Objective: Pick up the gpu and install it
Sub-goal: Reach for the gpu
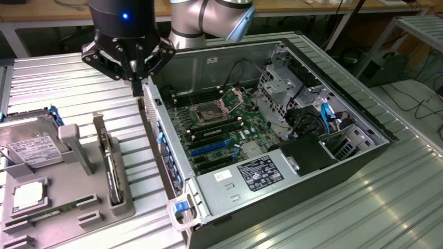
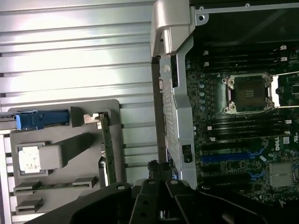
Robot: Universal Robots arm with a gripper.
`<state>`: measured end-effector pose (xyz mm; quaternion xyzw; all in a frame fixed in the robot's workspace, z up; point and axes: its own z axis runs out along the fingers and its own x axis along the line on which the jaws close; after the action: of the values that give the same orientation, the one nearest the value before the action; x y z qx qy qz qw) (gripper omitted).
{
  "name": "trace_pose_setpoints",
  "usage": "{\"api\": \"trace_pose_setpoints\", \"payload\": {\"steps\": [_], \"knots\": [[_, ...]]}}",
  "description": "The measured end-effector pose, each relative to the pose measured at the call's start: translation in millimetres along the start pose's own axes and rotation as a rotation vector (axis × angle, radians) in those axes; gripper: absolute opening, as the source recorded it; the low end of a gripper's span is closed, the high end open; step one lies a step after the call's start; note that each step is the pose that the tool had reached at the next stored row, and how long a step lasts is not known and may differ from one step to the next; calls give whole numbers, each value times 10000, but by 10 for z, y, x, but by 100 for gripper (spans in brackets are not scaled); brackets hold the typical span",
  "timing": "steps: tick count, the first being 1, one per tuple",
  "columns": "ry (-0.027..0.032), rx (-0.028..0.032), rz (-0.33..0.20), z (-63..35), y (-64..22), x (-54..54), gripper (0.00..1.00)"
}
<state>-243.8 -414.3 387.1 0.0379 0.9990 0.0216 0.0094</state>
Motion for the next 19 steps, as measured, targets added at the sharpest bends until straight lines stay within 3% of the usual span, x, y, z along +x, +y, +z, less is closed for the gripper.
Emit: {"api": "trace_pose_setpoints", "payload": {"steps": [19], "knots": [[25, 2, 1, -5, -74, 156, 11]]}}
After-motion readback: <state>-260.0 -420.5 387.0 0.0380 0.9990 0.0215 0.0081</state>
